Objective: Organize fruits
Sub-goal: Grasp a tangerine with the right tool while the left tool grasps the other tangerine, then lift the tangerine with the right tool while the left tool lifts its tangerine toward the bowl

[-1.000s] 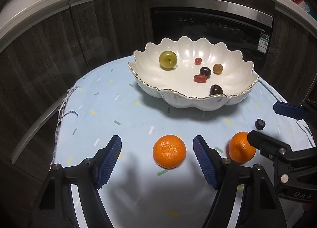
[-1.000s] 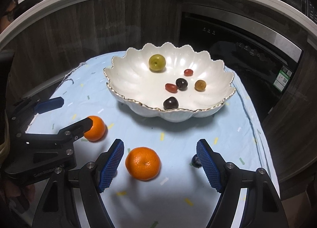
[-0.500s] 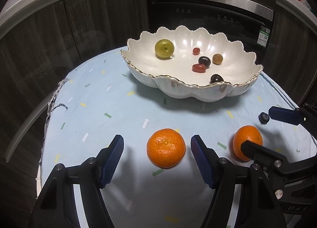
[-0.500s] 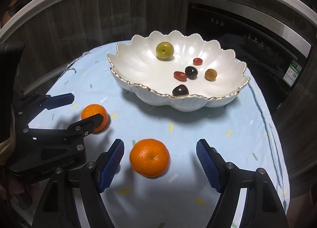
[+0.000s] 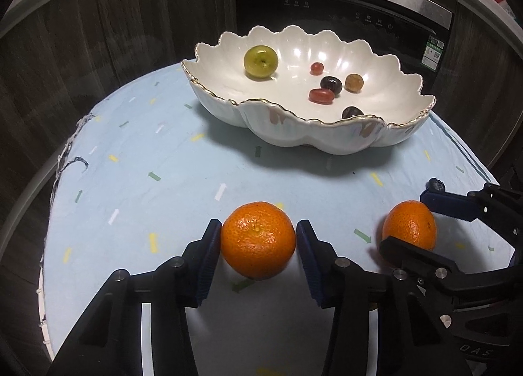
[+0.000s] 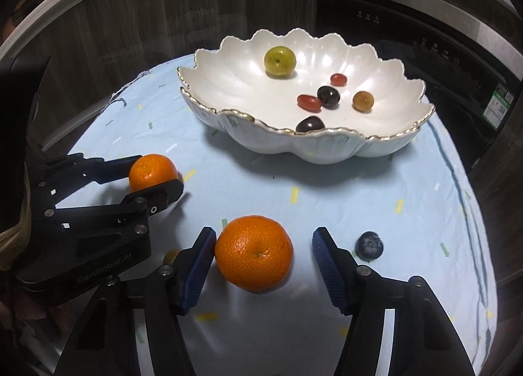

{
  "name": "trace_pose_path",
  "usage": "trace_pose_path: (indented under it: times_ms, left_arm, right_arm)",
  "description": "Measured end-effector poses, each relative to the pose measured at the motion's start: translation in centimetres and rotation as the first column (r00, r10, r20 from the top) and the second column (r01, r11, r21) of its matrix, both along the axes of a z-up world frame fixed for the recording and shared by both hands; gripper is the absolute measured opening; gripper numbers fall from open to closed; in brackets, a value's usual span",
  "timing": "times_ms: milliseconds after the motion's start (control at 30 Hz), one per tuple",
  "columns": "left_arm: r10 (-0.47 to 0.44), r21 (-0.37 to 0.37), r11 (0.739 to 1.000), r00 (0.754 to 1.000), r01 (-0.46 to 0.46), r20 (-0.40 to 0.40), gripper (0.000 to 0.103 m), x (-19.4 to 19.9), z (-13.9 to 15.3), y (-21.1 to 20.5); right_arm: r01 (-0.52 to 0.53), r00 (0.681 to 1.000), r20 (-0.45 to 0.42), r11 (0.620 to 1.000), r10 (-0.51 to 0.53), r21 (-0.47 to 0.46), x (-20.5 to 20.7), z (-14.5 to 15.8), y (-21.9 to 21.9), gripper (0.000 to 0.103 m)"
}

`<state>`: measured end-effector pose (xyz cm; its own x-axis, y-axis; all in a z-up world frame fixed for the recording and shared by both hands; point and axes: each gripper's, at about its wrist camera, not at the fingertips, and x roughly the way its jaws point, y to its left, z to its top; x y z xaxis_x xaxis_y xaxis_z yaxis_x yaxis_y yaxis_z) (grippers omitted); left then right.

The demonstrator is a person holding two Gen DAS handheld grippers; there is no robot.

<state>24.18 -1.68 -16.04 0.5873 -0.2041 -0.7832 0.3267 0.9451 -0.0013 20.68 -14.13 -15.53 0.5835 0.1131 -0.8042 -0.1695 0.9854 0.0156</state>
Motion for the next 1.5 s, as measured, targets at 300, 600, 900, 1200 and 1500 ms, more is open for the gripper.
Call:
trace_pose_path:
  times_ms: [300, 600, 900, 1200, 1500]
  left_arm:
    - [0.002, 0.001, 1.000, 1.000, -0.002, 0.003, 0.042, -0.1, 0.1, 0.0]
    - [0.015, -0.004, 1.000, 1.000, -0.015, 0.011, 0.041, -0.5, 1.0, 0.1]
    - [0.019, 0.002, 1.000, 0.999, -0.019, 0.040, 0.041, -1.4, 2.7, 0.0]
    - [0.048, -0.019, 0.999, 0.997, -0.047, 0.066, 0.041, -2.1, 4.5, 0.4]
    - [0.054, -0.029, 0.998, 0.995, -0.052, 0.088, 0.041, -2.4, 5.9, 0.2]
  right_arm:
    - [-0.030, 1.000, -0.006, 0.999, 0.031, 0.016, 0.0, -0.3, 0.5, 0.048]
    - [-0.024, 1.000, 0.013, 1.000, 0.024, 0.016, -0.2, 0.7, 0.3, 0.047]
    - [-0.017, 0.999, 0.047, 1.000, 0.016, 0.016, -0.7, 2.1, 0.0, 0.047]
    - [-0.004, 0.997, 0.078, 1.000, 0.002, 0.016, -1.1, 3.6, -0.2, 0.047]
    - [0.011, 0.994, 0.105, 1.000, -0.013, 0.018, -1.3, 5.0, -0.8, 0.047]
